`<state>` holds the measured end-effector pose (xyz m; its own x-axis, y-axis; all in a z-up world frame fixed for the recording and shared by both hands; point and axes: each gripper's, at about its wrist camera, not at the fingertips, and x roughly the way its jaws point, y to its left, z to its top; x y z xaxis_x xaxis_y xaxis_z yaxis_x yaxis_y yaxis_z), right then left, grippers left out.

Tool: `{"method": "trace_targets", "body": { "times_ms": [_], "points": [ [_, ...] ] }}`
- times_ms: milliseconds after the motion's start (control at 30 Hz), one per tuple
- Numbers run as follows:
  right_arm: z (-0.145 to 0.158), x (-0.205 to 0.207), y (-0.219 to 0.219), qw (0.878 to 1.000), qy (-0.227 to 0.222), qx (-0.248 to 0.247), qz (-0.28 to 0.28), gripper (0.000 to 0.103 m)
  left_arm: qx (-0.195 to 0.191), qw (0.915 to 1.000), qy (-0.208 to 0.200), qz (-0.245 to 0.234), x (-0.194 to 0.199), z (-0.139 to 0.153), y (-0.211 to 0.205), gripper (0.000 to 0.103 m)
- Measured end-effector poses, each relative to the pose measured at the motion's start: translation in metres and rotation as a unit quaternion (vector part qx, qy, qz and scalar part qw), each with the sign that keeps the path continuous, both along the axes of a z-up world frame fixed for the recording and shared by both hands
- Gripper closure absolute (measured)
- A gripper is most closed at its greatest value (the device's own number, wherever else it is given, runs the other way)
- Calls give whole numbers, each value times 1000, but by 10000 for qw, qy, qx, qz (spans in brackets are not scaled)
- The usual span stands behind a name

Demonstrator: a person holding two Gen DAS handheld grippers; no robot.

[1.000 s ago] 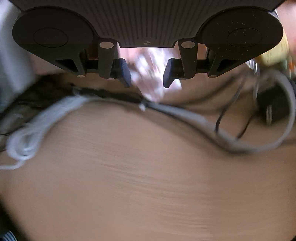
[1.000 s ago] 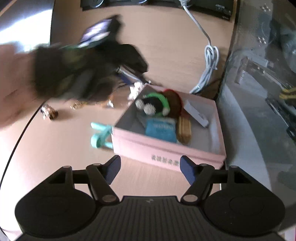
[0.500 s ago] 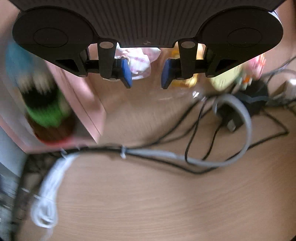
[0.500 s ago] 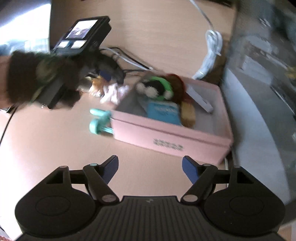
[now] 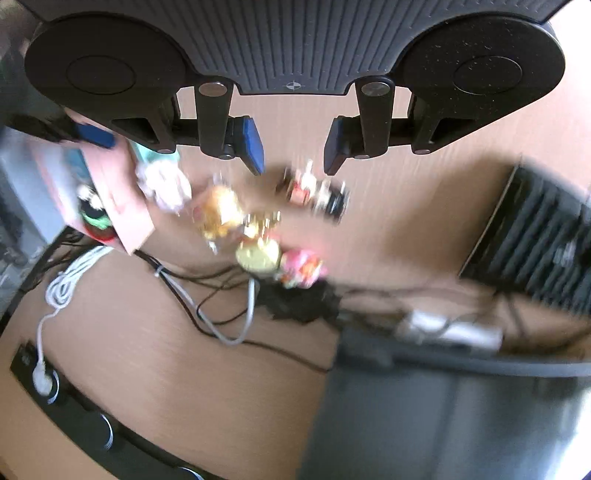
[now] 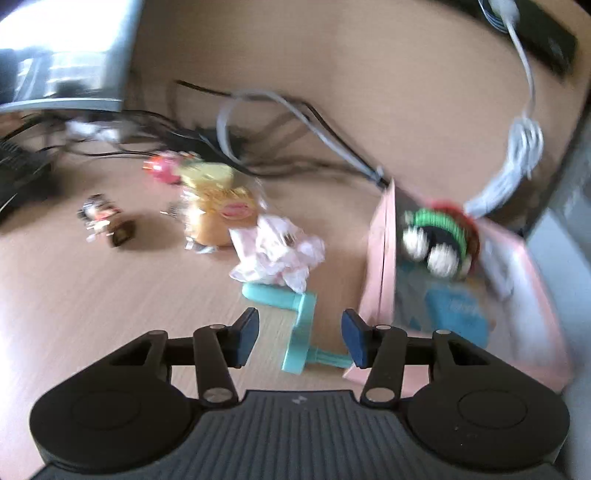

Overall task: Organize objects
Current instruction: 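Move the left gripper to the teal crank toy and grasp it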

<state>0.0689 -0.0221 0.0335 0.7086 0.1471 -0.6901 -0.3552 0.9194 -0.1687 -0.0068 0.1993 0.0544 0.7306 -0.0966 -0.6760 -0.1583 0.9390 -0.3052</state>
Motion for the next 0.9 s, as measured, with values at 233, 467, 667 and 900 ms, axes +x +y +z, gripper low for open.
{"method": "trace_targets", "body": {
  "times_ms": [233, 467, 667, 900],
  "points": [
    [15, -18, 26, 9833, 844, 1495, 602, 52, -351, 9983, 330, -327, -27, -21, 32, 64],
    [17, -72, 22, 9941, 483, 808, 538, 34, -423, 9931, 295, -1049, -26, -41, 4, 64],
    [14, -105, -23, 9995, 276, 79, 128, 25, 104, 9859, -97, -1669, 5, -27, -45, 64],
    [17, -115, -67, 9997, 172, 115, -94, 17, 1538, 9435, -125, -2934, 68, -26, -105, 63]
  ]
}}
